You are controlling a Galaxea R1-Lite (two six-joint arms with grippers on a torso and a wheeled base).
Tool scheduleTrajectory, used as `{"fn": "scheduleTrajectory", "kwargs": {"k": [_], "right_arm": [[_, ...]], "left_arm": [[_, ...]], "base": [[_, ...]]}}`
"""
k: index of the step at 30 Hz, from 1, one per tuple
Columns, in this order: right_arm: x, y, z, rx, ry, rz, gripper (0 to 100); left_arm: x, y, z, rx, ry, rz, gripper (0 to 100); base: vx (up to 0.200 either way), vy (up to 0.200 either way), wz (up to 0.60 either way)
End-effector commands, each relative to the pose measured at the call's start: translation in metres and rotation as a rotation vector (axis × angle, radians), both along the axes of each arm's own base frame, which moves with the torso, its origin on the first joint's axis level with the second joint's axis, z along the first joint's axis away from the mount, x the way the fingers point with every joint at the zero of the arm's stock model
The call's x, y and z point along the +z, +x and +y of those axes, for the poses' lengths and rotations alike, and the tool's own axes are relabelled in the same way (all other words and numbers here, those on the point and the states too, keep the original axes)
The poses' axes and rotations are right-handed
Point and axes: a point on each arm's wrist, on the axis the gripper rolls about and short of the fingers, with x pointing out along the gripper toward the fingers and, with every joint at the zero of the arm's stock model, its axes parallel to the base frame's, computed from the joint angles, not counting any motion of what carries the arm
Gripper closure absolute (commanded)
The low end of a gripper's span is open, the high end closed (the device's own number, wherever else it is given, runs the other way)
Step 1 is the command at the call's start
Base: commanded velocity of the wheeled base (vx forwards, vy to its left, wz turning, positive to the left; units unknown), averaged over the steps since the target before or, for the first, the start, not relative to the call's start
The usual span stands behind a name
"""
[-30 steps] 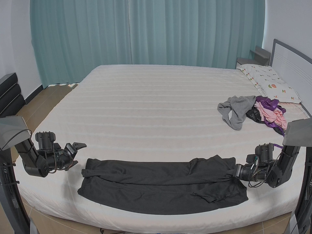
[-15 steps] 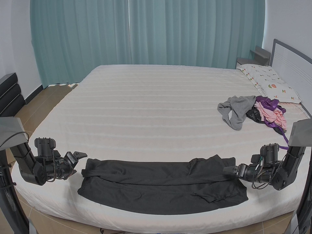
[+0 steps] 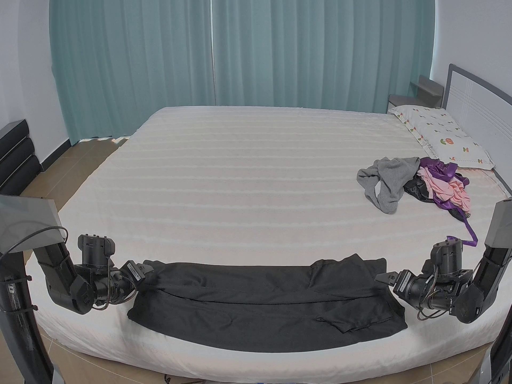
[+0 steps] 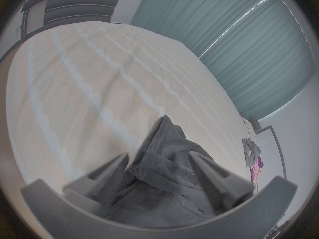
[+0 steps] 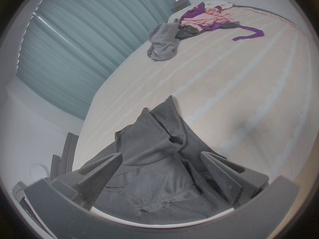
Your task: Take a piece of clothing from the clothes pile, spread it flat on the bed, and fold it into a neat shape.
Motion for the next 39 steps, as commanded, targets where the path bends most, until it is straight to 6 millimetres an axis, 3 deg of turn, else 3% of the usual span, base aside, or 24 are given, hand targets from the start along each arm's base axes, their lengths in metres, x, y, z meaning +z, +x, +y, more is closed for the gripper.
{"fn": "scheduleTrajectory", "kwargs": {"k": [1,10,18,31,32,39], "right_arm": [[0.003,-0.005,0.015,-0.026,-0.001,0.019,0],[0.003,0.017,0.030,-0.094,0.036,0.092,0],[0.003,0.044,0.035,-0.139,0.044,0.144,0],[-0.016,0.055,0.036,-0.149,0.008,0.213,0],[-0.016,0.056,0.037,-0.151,0.007,0.216,100],[-0.013,0.059,0.035,-0.157,0.003,0.224,100]], "left_arm": [[-0.003,0.004,-0.001,0.019,0.019,-0.001,100],[0.015,0.004,-0.002,0.033,0.030,-0.061,100],[0.015,0.004,-0.008,0.012,0.028,-0.064,100],[0.016,0.004,-0.009,0.010,0.028,-0.069,100],[0.016,0.004,-0.009,0.011,0.029,-0.069,100],[0.017,0.004,-0.009,0.008,0.030,-0.072,100]], "base": [[0.000,0.000,0.00],[0.000,0.000,0.00],[0.000,0.000,0.00],[0.000,0.000,0.00],[0.000,0.000,0.00],[0.000,0.000,0.00]]}}
